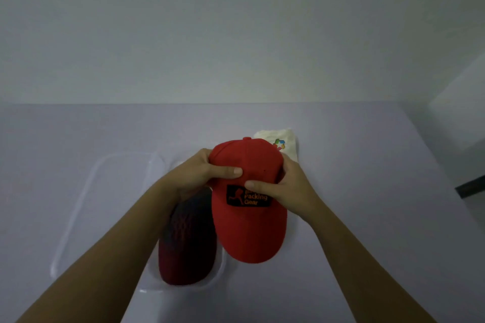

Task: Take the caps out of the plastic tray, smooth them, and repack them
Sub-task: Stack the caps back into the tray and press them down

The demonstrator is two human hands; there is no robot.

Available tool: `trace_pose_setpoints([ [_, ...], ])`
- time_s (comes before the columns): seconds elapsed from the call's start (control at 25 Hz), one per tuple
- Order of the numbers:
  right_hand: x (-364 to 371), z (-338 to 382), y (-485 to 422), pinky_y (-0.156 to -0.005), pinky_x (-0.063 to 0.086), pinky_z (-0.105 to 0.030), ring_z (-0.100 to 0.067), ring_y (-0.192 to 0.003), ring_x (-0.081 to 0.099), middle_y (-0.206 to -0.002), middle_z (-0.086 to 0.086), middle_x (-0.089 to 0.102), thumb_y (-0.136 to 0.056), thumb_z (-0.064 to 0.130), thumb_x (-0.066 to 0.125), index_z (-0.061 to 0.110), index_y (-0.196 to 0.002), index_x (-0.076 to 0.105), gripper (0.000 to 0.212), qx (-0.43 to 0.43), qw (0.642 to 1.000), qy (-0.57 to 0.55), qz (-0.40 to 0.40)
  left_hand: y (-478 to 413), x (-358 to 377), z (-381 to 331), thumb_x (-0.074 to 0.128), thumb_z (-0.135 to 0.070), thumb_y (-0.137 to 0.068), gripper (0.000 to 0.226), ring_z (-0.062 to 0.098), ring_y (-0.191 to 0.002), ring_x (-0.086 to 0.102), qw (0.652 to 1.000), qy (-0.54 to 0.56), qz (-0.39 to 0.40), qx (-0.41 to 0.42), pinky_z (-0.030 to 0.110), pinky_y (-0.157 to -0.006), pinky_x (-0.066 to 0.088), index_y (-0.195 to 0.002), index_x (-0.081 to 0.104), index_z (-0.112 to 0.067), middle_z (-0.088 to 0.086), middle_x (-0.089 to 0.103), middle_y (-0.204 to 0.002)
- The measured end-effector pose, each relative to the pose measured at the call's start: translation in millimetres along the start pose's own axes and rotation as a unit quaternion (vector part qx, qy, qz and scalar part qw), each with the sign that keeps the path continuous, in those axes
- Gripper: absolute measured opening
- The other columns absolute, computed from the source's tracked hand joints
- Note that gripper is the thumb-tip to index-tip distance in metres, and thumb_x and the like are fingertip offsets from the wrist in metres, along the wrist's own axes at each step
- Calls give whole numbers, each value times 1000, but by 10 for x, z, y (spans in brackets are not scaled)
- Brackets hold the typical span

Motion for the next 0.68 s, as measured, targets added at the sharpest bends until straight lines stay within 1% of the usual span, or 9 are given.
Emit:
trace_pose_setpoints([
  [0.12, 504, 130, -214, -93, 48, -27, -3, -113, 56, -123, 10, 58, -58, 51, 78, 31, -125, 48, 76, -17, 1000, 15, 17, 239, -595, -91, 88, -30, -51, 54, 30, -99, 69, 999, -18, -15, 26, 35, -83, 57, -99, 73, -9, 14, 73, -103],
  [0.2, 687, 87, -308, -101, 37, -22, -3, -124, 43, -136, 7, 46, -70, 61, 63, 27, -133, 38, 77, -11, 1000, 12, -17, 344, -952, -161, 89, -37, -48, 58, 26, -98, 69, 996, -50, -46, 50, 32, -83, 57, -99, 74, -14, 10, 74, -103],
  [0.24, 772, 33, -341, -101, 32, -20, -2, -126, 38, -141, 6, 41, -79, 62, 54, 24, -137, 35, 72, 4, 999, 10, -43, 391, -1146, -202, 88, -38, -48, 56, 24, -98, 69, 994, -58, -67, 64, 29, -82, 57, -97, 75, -16, 8, 74, -102],
  [0.32, 966, -105, -361, -98, 28, -16, -1, -126, 36, -145, 5, 37, -93, 49, 40, 21, -140, 33, 55, 46, 997, 16, -64, 472, -1489, -310, 83, -28, -56, 37, 21, -96, 70, 988, -50, -113, 96, 24, -76, 56, -91, 77, -18, 4, 76, -97],
  [0.4, 1174, -281, -393, -101, 31, -20, -8, -131, 36, -147, 3, 34, -94, 40, 45, 19, -142, 28, 55, 82, 992, 92, -26, 521, -1736, -451, 76, -17, -62, 24, 16, -91, 71, 980, -53, -143, 129, 21, -74, 55, -86, 77, -22, -1, 76, -92],
  [0.48, 1383, -469, -444, -109, 28, -28, -15, -138, 29, -153, -2, 23, -88, 40, 59, 17, -147, 15, 77, 117, 972, 192, 68, 516, -1871, -579, 76, -17, -62, 25, 13, -89, 71, 976, -68, -141, 153, 20, -73, 55, -86, 76, -22, -4, 77, -90],
  [0.56, 1510, -597, -517, -112, 24, -33, -20, -142, 21, -157, -3, 13, -80, 41, 69, 18, -149, 3, 99, 179, 949, 218, 137, 480, -1919, -660, 81, -22, -58, 32, 14, -88, 72, 974, -91, -130, 164, 22, -74, 56, -90, 75, -19, -1, 77, -91],
  [0.6, 1551, -640, -566, -113, 26, -36, -22, -142, 23, -157, -4, 14, -76, 39, 73, 18, -149, 2, 104, 211, 943, 209, 153, 460, -1934, -677, 82, -23, -58, 36, 15, -89, 71, 973, -96, -127, 167, 23, -75, 56, -92, 74, -16, 0, 76, -92],
  [0.68, 1579, -658, -664, -109, 35, -40, -25, -132, 39, -150, -8, 32, -71, 31, 79, 17, -147, 16, 100, 257, 934, 188, 165, 426, -1943, -695, 79, -22, -62, 36, 17, -91, 71, 972, -87, -133, 171, 24, -76, 56, -96, 72, -13, -1, 76, -92],
])
Point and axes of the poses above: each hand's wrist, its own y-axis away from the middle knuckle, its own x-axis out of the palm, z = x × y, the point moved 5 cm from there along -y, towards the middle knuckle
